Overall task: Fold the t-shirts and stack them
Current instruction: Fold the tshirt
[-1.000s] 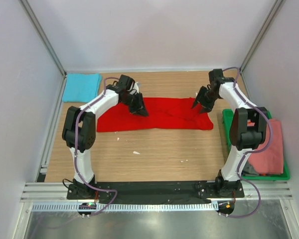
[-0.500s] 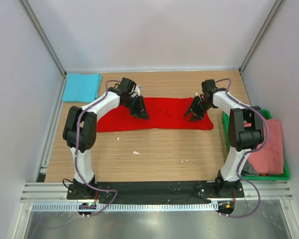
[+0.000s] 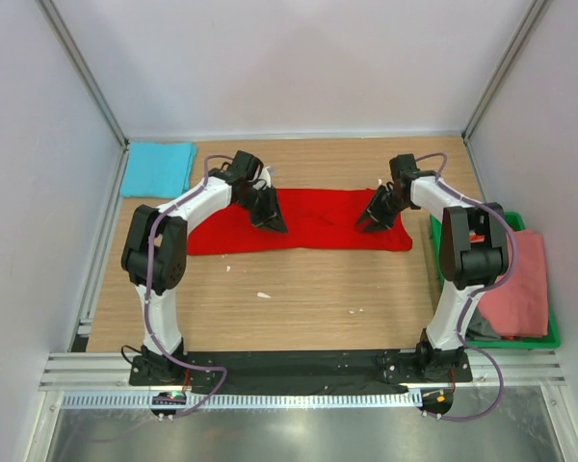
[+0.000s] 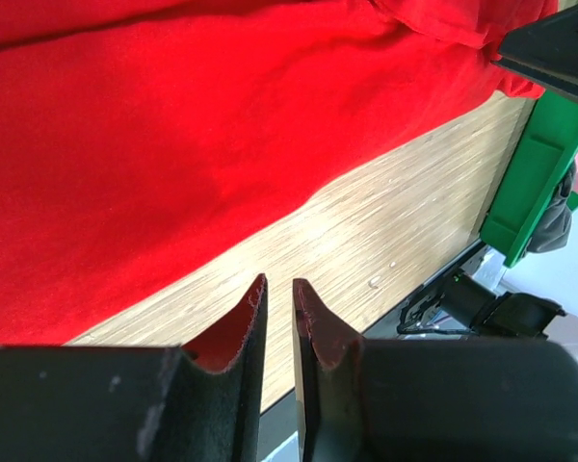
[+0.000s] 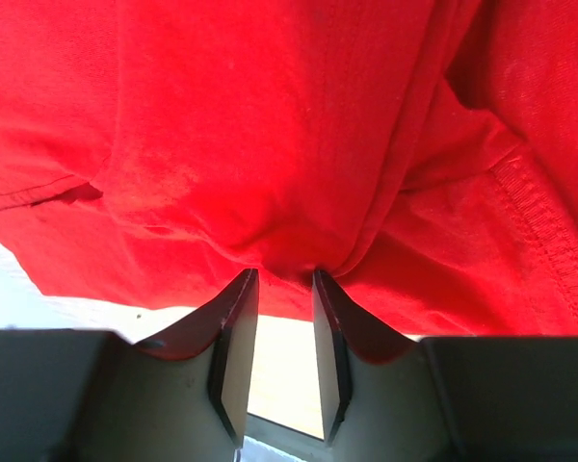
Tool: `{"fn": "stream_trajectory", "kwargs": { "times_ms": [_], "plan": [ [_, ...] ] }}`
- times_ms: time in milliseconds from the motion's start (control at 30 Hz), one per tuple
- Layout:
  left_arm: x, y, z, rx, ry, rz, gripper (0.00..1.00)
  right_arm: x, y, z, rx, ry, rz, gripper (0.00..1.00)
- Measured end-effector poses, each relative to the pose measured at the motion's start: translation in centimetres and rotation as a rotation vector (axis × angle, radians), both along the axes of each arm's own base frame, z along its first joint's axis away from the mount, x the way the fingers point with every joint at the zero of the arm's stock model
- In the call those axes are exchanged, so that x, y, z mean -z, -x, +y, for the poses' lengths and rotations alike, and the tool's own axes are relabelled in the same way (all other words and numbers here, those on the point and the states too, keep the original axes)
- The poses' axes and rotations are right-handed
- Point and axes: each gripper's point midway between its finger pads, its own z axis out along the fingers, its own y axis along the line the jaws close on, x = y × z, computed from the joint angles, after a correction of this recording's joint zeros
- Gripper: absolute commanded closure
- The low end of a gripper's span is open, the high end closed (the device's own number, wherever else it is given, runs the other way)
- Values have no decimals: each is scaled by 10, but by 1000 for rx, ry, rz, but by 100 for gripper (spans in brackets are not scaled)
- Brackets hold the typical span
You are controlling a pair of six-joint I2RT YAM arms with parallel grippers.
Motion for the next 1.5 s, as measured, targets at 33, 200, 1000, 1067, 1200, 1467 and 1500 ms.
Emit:
{"fn": "stream_trajectory", "kwargs": {
  "times_ms": [33, 200, 1000, 1067, 1200, 1467, 1500],
  "plan": [
    [0, 0, 0, 2, -1, 1, 83, 1, 0, 0, 0, 0, 3, 67],
    [1, 2, 1, 5, -5, 6, 84, 4, 0, 0, 2, 0, 10, 80],
    [3, -4, -1, 9, -6, 8, 85, -31, 24, 18, -75, 19, 33, 99],
    [3, -5, -2, 6, -5, 11, 85, -31, 25, 20, -77, 21, 34, 99],
    [4, -6, -3, 7, 3, 15, 85, -29, 27, 21, -81, 24, 42, 99],
    [1, -10, -9, 8, 36, 9, 84, -26, 36, 31, -93, 6, 71, 59],
    [0, -13, -11, -1, 46, 3, 84, -26, 37, 31, -95, 4, 71, 52]
  ]
}}
